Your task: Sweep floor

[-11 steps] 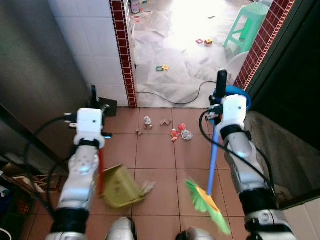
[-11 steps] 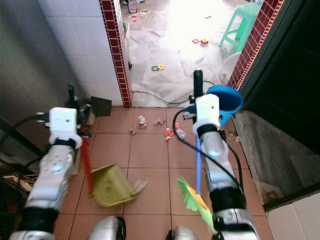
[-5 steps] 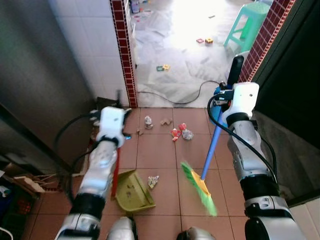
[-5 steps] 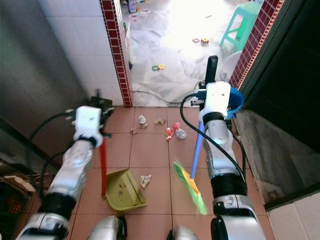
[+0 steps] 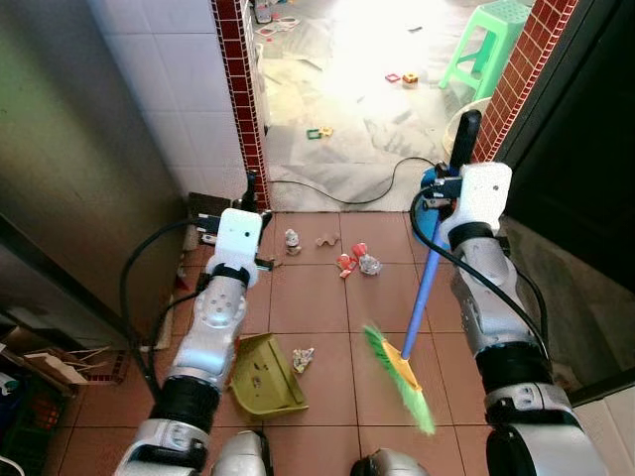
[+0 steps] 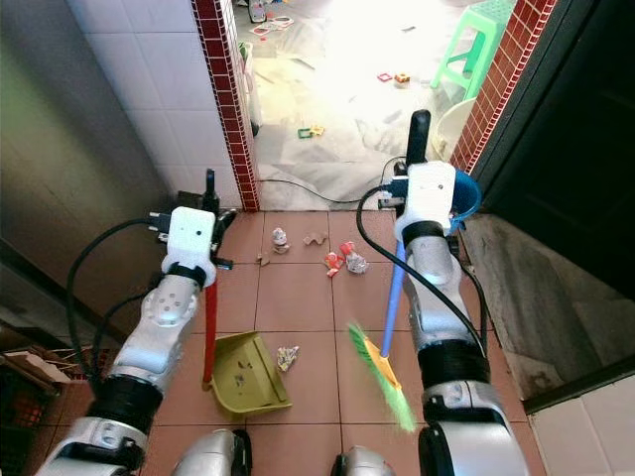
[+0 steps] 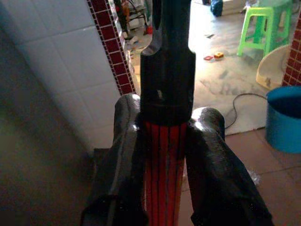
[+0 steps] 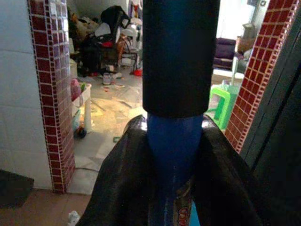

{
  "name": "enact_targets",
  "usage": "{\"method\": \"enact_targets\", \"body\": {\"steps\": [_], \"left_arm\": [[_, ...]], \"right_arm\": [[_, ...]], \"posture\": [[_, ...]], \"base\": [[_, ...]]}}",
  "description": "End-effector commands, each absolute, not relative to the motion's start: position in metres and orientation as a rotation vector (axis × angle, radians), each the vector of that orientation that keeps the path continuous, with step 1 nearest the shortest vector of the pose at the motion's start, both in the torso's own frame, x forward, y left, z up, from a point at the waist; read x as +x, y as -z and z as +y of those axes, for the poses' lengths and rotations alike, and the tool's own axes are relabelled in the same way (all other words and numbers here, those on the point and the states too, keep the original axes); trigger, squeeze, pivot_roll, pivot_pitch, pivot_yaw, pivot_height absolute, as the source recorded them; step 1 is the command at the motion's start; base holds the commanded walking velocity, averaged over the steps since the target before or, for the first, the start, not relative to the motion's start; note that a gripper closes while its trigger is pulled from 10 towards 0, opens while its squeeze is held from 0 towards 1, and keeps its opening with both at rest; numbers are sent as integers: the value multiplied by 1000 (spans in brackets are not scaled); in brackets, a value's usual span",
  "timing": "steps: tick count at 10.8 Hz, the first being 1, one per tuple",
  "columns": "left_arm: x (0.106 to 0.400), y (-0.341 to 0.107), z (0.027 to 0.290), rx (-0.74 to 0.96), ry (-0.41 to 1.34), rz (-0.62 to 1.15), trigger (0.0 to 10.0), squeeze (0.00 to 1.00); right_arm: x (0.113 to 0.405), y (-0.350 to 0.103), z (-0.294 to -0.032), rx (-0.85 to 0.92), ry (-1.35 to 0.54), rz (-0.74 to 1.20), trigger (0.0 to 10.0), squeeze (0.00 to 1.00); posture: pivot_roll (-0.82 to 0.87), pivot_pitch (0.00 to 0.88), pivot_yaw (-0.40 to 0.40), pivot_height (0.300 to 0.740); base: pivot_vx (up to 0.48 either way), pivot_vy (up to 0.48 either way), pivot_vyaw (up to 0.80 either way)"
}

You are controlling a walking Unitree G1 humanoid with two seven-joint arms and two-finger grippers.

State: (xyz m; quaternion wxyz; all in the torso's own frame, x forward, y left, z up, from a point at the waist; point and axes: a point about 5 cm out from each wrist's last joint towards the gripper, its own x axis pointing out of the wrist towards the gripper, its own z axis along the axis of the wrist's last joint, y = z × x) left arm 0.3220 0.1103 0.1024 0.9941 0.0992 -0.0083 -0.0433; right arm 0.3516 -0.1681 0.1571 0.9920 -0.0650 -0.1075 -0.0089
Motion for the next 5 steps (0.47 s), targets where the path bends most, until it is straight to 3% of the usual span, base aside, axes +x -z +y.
{"method": "enact_targets", "body": {"steps": [1,5], "left_arm": [[324,-110,105,185,92,-64,10000,0],[325,-106,99,77,65,-57,10000,0]], "right_arm": [[358,-181,-156,-156,-24,-319,10000,0],[372,-197,-118,-49,-129,-385,10000,0]], "posture": [[-60,64,13,740],[-47,59,13,740]], "base": [[0,0,0],[0,0,0]]}}
